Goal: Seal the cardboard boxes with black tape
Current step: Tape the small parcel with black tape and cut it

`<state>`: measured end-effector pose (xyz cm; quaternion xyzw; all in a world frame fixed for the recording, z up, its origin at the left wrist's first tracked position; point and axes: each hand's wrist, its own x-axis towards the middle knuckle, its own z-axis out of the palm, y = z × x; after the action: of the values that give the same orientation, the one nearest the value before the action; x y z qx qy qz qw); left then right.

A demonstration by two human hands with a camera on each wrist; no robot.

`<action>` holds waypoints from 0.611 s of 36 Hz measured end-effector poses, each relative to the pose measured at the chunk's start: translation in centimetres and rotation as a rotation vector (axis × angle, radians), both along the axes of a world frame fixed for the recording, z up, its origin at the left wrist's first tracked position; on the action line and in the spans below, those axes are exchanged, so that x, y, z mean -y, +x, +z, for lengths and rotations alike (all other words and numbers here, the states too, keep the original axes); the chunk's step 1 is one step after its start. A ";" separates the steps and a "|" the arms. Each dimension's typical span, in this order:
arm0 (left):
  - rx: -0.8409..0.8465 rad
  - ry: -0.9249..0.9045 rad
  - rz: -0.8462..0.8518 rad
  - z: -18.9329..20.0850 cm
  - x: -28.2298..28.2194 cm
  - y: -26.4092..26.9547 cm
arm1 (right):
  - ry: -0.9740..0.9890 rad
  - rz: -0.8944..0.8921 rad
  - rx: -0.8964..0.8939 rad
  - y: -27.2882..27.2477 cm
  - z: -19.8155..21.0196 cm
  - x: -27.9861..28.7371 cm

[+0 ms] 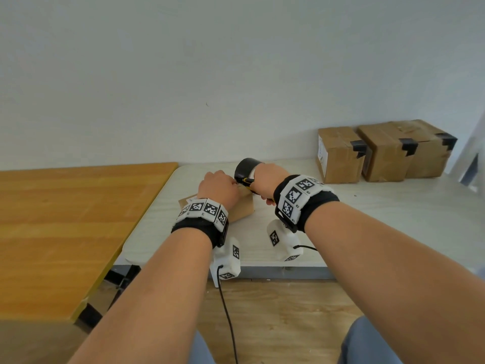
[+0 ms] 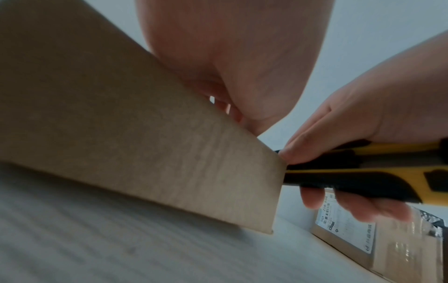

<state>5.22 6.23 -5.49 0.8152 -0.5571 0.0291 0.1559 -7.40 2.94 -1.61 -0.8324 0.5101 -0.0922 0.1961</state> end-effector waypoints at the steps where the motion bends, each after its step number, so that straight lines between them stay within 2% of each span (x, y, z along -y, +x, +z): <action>1: -0.005 0.001 0.004 -0.1 0.1 0.0 | 0.001 0.004 -0.018 0.0 0.0 0.0; 5: -0.016 0.013 0.010 -0.1 0.1 0.0 | -0.025 -0.009 -0.034 0.2 -0.4 -0.2; 11: 0.029 0.039 -0.013 0.3 -0.3 -0.3 | 0.053 -0.011 -0.077 0.3 0.7 -0.6; 15: 0.069 0.060 -0.006 0.4 -0.3 -0.4 | 0.018 0.033 -0.008 0.2 0.8 -0.6; 22: 0.099 0.078 -0.012 0.4 -0.3 -0.6 | -0.005 0.065 -0.006 0.1 1.6 -1.2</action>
<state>4.67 6.48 -5.05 0.8149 -0.5696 0.0467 0.0964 -7.30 4.13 0.02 -0.8493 0.4832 -0.0848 0.1953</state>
